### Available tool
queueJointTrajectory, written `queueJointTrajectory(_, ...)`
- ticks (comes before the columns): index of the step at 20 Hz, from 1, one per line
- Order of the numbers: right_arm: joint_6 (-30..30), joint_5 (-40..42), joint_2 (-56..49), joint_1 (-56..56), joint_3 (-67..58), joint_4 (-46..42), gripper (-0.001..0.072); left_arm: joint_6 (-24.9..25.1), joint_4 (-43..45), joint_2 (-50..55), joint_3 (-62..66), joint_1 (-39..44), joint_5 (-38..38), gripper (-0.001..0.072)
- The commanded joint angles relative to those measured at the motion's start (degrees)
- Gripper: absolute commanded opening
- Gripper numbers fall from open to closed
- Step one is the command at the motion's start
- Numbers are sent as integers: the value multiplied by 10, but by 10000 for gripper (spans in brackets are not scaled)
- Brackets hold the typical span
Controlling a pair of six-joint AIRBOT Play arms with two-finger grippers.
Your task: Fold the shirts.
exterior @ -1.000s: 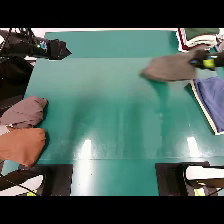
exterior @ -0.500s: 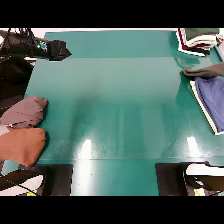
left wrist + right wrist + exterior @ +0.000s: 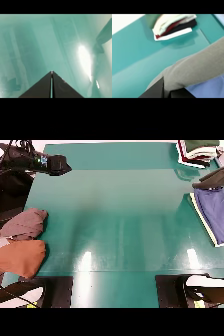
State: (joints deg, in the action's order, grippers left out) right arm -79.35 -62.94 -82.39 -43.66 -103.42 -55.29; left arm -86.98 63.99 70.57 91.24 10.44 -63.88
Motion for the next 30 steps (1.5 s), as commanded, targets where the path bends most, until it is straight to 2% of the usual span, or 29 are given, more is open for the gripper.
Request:
queueJointTrajectory(1,4,-89,4,-23,-9,-67,16,0,0,0,0,0,-3,30)
queueJointTrajectory(4,4,-153,14,-34,-5,-156,16,0,0,0,0,0,-2,30)
queueJointTrajectory(8,5,-157,73,-71,94,-175,20,1,0,0,0,0,-2,30)
queueJointTrajectory(9,5,-158,87,-82,120,-189,49,5,0,0,0,0,-2,30)
queueJointTrajectory(11,5,-157,114,-104,167,-210,353,5,0,0,0,0,-2,30)
queueJointTrajectory(12,5,-151,127,-116,187,-212,459,5,0,0,0,0,-2,30)
queueJointTrajectory(14,3,-143,148,-133,210,-205,522,5,0,0,0,0,-2,30)
queueJointTrajectory(17,3,-124,173,-125,210,-112,523,5,0,0,0,0,-2,30)
queueJointTrajectory(20,3,-115,201,-55,210,-10,522,4,0,0,0,0,6,31)
queueJointTrajectory(27,3,-99,238,288,210,10,518,2,0,0,0,0,5,31)
queueJointTrajectory(28,3,-94,234,335,210,11,495,2,0,0,0,0,4,30)
queueJointTrajectory(29,3,-87,230,378,210,11,440,2,0,0,0,0,4,30)
queueJointTrajectory(30,3,-83,227,414,210,11,332,2,0,0,0,0,4,31)
